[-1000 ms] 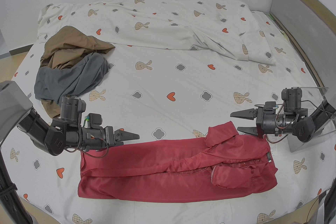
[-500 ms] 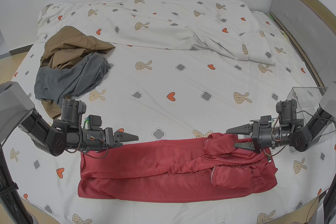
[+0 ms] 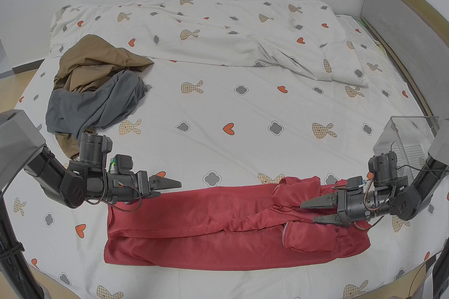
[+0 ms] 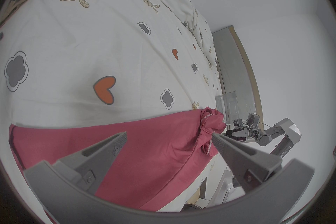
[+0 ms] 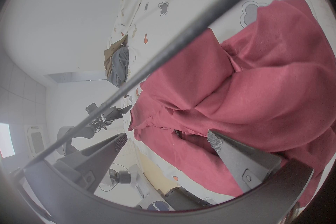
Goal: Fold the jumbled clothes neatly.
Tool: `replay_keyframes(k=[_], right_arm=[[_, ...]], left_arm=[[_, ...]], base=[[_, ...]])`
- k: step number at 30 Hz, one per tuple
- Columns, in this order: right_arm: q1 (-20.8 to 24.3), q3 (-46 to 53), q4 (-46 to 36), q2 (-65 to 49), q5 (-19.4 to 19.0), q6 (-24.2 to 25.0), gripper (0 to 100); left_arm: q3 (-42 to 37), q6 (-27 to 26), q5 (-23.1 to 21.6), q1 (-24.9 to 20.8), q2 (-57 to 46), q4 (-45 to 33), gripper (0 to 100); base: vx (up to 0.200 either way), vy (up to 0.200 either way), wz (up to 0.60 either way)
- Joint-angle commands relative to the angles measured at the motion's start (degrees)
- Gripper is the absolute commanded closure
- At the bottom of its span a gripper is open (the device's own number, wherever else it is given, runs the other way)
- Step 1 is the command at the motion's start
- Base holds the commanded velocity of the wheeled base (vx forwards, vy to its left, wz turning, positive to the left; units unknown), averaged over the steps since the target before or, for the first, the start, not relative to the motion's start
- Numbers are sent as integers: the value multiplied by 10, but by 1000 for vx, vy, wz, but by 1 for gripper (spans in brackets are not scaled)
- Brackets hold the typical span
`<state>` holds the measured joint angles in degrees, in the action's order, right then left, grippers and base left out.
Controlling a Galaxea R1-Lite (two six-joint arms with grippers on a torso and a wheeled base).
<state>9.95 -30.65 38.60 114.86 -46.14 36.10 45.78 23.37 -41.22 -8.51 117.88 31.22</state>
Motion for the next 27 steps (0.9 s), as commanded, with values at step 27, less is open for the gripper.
replay_keyframes(k=[27], right_arm=[[-143,28,-5,-269,-66,35,0]], left_arm=[[-139,-88,7,151,-82,0,0]], base=[[0,0,0]])
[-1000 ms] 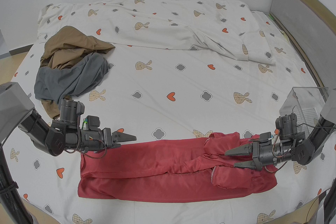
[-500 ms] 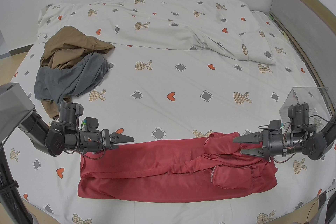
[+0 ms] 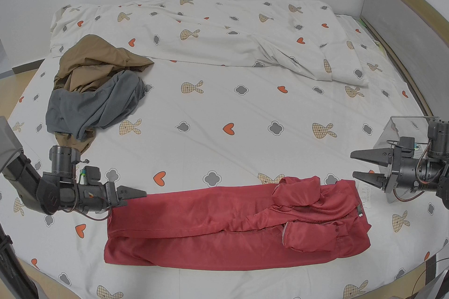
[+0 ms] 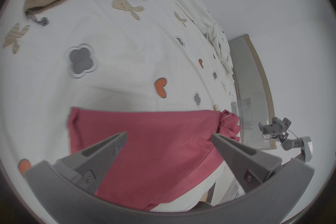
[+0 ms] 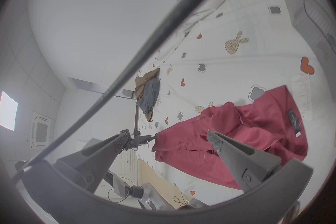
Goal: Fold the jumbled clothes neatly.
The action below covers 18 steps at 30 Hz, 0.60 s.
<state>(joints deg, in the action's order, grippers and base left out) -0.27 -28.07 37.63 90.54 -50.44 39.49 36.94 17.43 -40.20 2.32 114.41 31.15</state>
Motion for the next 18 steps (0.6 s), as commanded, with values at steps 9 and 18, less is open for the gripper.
replay_keyframes(k=[9,18], right_arm=[[-55,1,4,-28,-52,1,0],[-65,2,4,-37,-54,4,0]], left_arm=[[-122,-72,-51,110,-102,3,0],[-133,-137,-49,134,-63,6,0]], base=[[0,0,0],[0,0,0]])
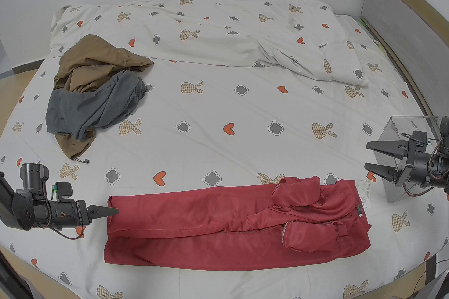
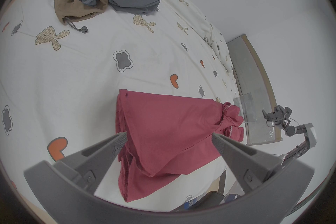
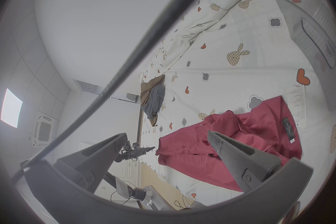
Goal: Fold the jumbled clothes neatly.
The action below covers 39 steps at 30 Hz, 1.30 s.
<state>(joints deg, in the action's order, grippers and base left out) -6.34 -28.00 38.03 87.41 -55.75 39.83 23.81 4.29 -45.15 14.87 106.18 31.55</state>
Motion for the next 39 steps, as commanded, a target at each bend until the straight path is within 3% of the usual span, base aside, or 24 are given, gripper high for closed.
replay_keyframes(k=[1,27,28,39], right_arm=[[-6,1,0,-7,-1,1,0],[-5,1,-1,-36,-1,2,0],[-5,1,-1,-36,-1,2,0],[-4,1,-1,-35,-1,2,0]], left_arm=[[3,-10,1,8,37,6,0],[127,12,2,-34,166,31,0],[128,12,2,-34,167,31,100],[143,42,2,-22,143,32,100]], base=[[0,0,0],[0,0,0],[0,0,0],[0,0,0]])
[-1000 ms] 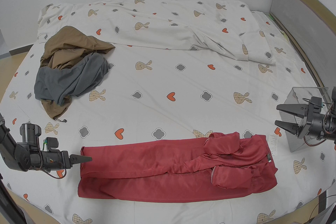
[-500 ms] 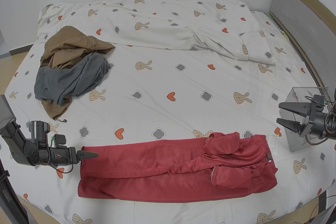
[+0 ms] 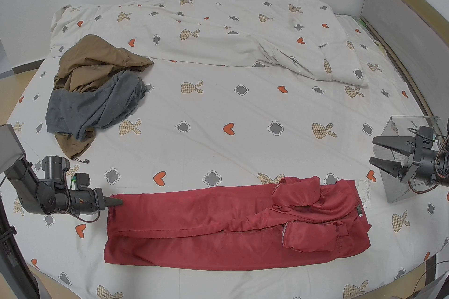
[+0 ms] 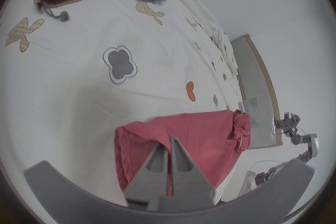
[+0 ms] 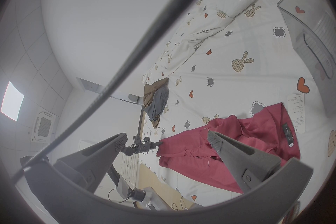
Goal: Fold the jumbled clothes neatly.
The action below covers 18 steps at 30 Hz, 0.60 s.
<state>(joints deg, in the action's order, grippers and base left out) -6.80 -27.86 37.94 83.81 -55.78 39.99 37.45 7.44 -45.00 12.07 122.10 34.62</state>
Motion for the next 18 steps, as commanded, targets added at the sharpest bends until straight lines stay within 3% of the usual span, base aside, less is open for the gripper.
replay_keyframes(k=[1,10,18], right_arm=[[0,0,0,1,0,0,0],[0,-1,0,1,0,0,0],[-1,-3,0,1,0,0,0]], left_arm=[[9,14,0,7,-19,1,100],[71,78,0,7,-54,-5,100],[95,81,0,7,-52,-7,100]], base=[[0,0,0],[0,0,0],[0,0,0]])
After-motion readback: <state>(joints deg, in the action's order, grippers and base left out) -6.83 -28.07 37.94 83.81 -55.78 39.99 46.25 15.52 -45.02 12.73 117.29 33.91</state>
